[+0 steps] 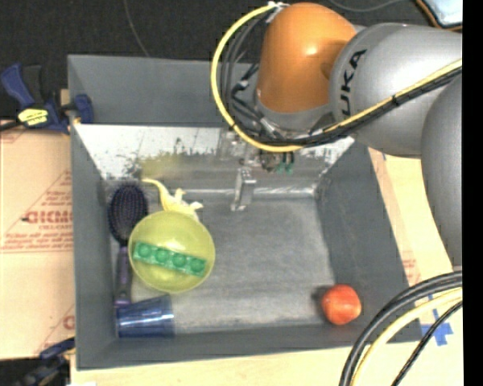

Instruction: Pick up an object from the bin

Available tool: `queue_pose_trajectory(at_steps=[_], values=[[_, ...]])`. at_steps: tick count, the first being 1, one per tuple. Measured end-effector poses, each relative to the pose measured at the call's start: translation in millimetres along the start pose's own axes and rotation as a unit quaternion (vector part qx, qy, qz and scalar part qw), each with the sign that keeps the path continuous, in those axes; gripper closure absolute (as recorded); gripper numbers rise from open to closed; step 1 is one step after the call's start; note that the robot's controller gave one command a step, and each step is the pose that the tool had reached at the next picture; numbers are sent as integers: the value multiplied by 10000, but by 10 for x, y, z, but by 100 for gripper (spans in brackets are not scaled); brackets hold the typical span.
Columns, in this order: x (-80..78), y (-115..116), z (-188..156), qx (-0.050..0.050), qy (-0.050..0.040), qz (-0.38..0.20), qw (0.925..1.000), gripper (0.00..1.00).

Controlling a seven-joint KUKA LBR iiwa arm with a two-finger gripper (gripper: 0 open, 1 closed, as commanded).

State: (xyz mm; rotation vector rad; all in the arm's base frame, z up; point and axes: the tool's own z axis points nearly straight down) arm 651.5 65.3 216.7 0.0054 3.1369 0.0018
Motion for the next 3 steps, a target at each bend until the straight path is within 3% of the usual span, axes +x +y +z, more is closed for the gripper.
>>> queue_pose_trajectory(at_steps=[2,3], values=[[40,11,-46,5,10,-102,9999,0],[23,-194,-9,5,-7,-614,9981,0]])
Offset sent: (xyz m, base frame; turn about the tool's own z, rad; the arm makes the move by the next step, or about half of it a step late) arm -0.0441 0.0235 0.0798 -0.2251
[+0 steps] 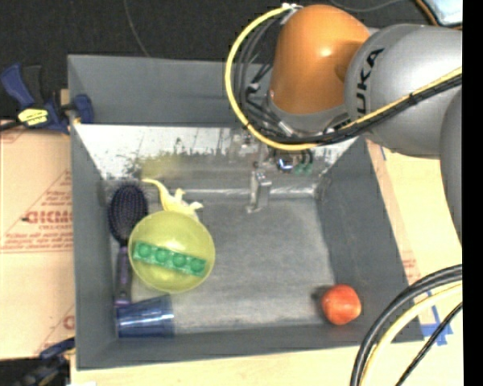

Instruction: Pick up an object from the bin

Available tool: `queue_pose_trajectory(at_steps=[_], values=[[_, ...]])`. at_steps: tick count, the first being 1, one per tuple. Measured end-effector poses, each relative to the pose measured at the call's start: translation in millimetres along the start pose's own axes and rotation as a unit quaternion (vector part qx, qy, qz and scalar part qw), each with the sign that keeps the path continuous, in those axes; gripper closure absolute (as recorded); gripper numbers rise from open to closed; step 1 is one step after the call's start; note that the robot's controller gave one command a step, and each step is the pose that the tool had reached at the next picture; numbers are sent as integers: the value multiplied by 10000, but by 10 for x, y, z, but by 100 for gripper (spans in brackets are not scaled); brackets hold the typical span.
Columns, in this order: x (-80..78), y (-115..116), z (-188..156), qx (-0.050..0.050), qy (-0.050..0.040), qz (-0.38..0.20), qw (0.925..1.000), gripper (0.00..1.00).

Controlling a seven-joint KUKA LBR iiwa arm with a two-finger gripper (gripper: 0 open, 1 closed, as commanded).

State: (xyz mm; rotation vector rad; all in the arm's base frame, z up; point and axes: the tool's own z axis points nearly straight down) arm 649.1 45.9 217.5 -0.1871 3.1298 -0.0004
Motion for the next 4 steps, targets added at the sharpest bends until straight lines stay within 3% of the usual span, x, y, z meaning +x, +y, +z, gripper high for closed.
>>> queue_pose_trajectory(at_steps=[1,2,3,4], values=[[213,189,-566,-9,-49,191,9998,0],[99,74,-1514,16,-53,-298,9995,0],[90,205,-363,-5,-12,141,9999,0],[186,477,-814,5,-74,402,9992,0]])
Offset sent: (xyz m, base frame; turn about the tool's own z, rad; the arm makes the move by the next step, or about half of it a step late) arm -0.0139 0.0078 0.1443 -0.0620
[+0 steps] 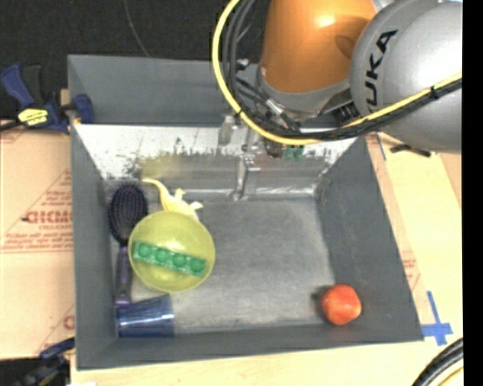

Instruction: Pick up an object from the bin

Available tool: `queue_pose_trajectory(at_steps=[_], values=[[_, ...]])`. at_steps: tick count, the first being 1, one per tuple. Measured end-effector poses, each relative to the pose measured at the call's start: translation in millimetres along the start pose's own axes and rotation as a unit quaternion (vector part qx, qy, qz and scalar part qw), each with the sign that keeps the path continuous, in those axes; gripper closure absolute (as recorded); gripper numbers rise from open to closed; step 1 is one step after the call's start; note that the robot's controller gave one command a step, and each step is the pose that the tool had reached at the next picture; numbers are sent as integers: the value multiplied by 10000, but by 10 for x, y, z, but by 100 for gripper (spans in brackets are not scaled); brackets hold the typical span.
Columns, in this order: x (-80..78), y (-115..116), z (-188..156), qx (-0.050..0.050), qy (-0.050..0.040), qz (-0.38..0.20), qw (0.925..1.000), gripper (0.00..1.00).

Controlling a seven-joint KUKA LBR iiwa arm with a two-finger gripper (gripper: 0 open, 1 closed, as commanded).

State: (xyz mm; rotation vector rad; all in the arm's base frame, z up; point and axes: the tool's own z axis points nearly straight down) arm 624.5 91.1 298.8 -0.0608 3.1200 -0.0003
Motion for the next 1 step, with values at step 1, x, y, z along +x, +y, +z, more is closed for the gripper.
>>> queue_pose_trajectory(at_steps=[1], values=[[-49,-42,22,-14,-85,-11,10000,0]])
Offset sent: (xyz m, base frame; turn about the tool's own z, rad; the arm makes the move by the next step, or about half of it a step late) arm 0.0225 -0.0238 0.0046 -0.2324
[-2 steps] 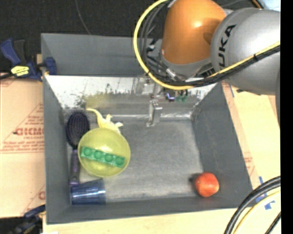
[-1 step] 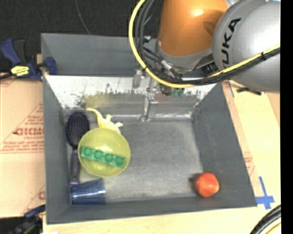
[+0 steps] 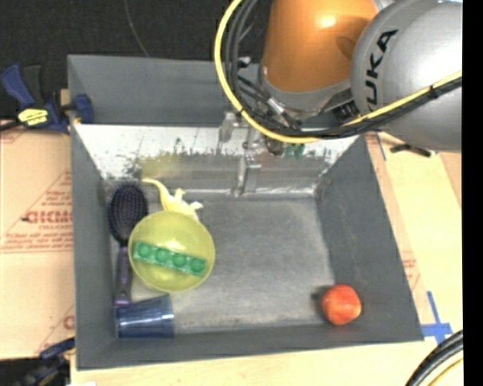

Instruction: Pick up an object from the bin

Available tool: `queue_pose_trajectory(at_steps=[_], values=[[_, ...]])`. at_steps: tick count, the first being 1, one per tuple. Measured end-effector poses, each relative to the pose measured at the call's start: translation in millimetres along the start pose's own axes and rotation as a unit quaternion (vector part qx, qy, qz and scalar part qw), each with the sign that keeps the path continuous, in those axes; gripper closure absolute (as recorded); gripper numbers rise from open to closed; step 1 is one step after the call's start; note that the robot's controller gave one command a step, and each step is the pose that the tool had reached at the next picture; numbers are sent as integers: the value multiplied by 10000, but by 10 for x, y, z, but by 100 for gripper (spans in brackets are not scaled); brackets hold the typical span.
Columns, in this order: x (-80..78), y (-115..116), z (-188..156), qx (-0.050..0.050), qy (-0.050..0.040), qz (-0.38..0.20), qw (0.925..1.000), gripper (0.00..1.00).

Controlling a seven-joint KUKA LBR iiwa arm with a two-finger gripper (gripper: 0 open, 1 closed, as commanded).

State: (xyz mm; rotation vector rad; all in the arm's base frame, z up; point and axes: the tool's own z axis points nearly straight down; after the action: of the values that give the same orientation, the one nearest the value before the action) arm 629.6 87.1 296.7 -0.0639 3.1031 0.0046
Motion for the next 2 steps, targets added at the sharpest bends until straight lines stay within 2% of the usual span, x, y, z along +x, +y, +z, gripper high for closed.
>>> queue_pose_trajectory(at_steps=[1,2], values=[[-87,-134,167,12,28,-703,9975,0],[332,194,676,11,36,-107,9999,100]])
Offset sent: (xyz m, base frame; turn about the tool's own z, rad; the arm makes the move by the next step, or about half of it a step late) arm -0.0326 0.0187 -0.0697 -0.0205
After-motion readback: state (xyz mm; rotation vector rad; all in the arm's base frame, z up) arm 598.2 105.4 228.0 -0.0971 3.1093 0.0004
